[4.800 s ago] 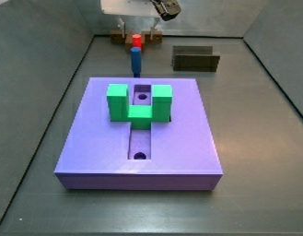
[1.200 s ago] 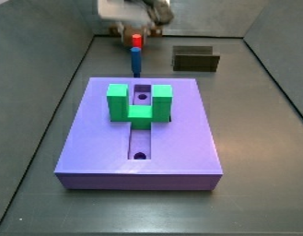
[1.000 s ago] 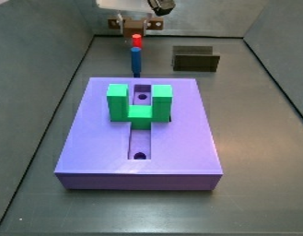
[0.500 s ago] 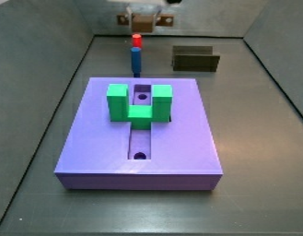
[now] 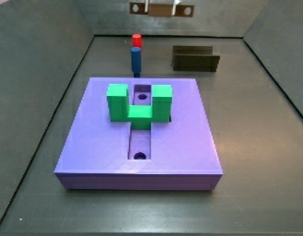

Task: Pick up the brown object. Move up. Place the brown object on the fixture. Regrasp the brown object. Move to above the board. Insert the brown object.
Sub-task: Place the brown object on the fixture.

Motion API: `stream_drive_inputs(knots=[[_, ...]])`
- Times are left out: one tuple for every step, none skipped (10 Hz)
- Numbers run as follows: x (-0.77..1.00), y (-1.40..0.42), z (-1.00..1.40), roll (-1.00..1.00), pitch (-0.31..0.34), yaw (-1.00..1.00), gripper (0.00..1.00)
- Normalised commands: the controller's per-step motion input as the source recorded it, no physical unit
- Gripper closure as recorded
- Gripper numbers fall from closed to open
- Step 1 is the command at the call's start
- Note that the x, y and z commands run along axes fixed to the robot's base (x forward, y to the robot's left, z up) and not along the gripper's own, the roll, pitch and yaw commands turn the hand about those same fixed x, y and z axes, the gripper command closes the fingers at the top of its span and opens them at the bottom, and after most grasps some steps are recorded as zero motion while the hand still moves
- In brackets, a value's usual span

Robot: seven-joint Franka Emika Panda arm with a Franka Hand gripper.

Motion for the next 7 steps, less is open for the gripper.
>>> stream_drive_inputs(knots=[[0.92,-0.21,0.27,-0.71,0.097,0.0,1.0],[0.84,-0.06,0.16,-0.96,0.051,-0.01,1.0],[0.73,0.0,0.0,-1.0,0.0,-0.11,1.0],[0.71,0.0,0.01,-1.0,-0.02,-0.11,1.0],[0.71,0.04,0.0,-1.0,0.0,-0.03,1.0],[0.71,0.04,0.0,-1.0,0.0,-0.01,1.0],[0.63,0.27,0.0,-1.0,0.0,0.0,1.0]])
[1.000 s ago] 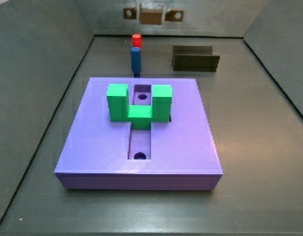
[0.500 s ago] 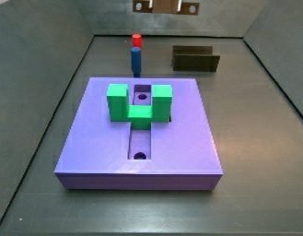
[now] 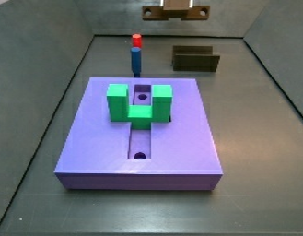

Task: Pick up the brown object. Move up. Place the brown object on the fixture. Regrasp the brown object. Move to above the board. Insert the brown object.
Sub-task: Place the brown object on the fixture.

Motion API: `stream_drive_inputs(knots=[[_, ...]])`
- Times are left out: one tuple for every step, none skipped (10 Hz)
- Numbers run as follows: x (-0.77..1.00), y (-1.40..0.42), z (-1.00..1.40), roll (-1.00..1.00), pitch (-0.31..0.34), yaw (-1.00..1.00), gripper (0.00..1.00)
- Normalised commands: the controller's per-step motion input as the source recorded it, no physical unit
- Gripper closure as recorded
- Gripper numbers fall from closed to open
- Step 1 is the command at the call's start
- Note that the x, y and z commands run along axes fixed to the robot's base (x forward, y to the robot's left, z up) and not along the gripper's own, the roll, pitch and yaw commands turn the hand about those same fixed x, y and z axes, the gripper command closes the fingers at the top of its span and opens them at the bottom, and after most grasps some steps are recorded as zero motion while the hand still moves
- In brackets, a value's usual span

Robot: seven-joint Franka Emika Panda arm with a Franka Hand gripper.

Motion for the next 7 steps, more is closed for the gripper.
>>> stream_drive_inputs(knots=[[0.42,0.22,-0.29,-0.75,-0.071,0.02,1.0],[0.6,0.11,-0.26,-0.83,-0.02,0.02,1.0],[0.3,0.0,-0.25,-0.73,-0.169,0.0,1.0],[0.08,0.06,-0.11,-0.45,-0.077,0.0,1.0],[0.0,0.0,-0.02,0.0,0.0,0.0,1.0],[0.35,-0.08,-0.14,0.0,-0.08,-0.04,1.0],[0.77,-0.41,-0.22,0.0,-0.134,-0.07,1.0]])
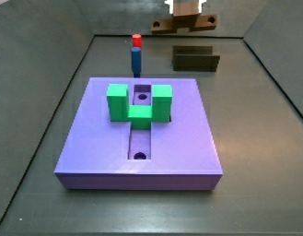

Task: Pick up the brown object. Move up. Place the brown object on the fixture. Regrasp the brown object. Move to above the board. Insert the brown object.
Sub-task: Place the brown object on the fixture.

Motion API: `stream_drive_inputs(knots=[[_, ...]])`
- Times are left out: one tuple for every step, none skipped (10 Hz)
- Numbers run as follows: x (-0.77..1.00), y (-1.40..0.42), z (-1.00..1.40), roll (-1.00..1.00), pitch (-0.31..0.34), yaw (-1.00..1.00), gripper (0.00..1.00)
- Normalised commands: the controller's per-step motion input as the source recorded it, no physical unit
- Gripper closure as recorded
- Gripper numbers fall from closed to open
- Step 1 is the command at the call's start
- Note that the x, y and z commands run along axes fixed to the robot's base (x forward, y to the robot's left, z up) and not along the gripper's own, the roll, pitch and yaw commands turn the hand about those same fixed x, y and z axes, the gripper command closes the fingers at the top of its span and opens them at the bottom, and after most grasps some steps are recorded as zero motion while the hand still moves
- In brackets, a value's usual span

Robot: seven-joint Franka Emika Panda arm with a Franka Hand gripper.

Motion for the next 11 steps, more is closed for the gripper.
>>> stream_drive_inputs(knots=[[0.9,-0.41,-0.22,0.0,-0.117,-0.01,1.0],[0.96,-0.36,-0.26,0.0,-0.04,-0.1,1.0],[0.89,-0.28,-0.24,0.0,-0.006,-0.12,1.0],[0.64,-0.11,-0.28,-0.09,-0.16,0.0,1.0],[0.54,-0.05,-0.32,-0.01,-0.117,0.0,1.0],[0.37,0.0,-0.4,0.0,-0.163,0.13,1.0],[0.27,0.0,-0.45,0.0,-0.22,0.07,1.0],[0.24,-0.01,-0.39,-0.03,-0.229,0.01,1.0],[0.25,-0.17,-0.13,-0.05,-0.071,0.02,1.0],[0.15,-0.26,-0.1,0.0,-0.031,0.06,1.0],[0.0,-0.18,-0.17,-0.03,-0.134,0.06,1.0]])
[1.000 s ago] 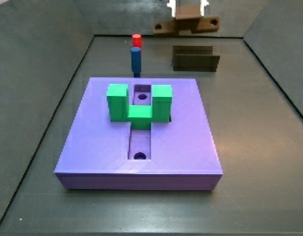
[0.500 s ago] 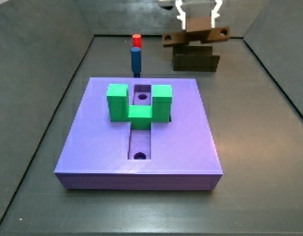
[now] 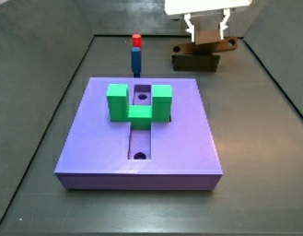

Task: Pick up the brown object. Move up. Place the brown object on the fixture. Regrasp the brown object. Move to above the board. Insert the brown object.
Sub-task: Place the brown object on the fixture.

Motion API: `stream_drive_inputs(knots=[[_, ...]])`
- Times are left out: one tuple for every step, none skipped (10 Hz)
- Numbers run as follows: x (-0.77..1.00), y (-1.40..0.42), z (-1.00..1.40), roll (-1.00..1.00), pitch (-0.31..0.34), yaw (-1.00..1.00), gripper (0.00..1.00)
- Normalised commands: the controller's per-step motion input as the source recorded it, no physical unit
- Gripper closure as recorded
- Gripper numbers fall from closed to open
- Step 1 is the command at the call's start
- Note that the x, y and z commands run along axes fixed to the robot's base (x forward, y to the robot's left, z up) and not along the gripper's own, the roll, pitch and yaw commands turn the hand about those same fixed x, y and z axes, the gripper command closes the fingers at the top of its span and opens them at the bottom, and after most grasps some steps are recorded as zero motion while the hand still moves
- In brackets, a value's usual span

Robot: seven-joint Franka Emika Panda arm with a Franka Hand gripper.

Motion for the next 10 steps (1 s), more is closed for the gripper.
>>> stream_drive_inputs(knots=[[-0.03,0.0,-0.29,0.0,-0.2,0.05,1.0],[-0.17,0.13,-0.33,0.04,-0.06,0.03,1.0],[-0.22,0.19,-0.26,0.27,0.154,0.0,1.0],[-0.33,0.18,-0.28,0.31,0.269,0.0,1.0],[-0.22,0.13,-0.26,0.37,0.474,0.0,1.0],[-0.01,0.19,-0.24,0.22,0.494,0.0,1.0],[0.1,0.03,-0.14,0.03,0.214,-0.03,1.0],[0.14,0.0,-0.12,0.0,0.0,-0.07,1.0],[0.0,0.0,0.0,0.09,0.0,0.0,1.0],[0.0,0.0,0.0,0.0,0.0,0.0,1.0]])
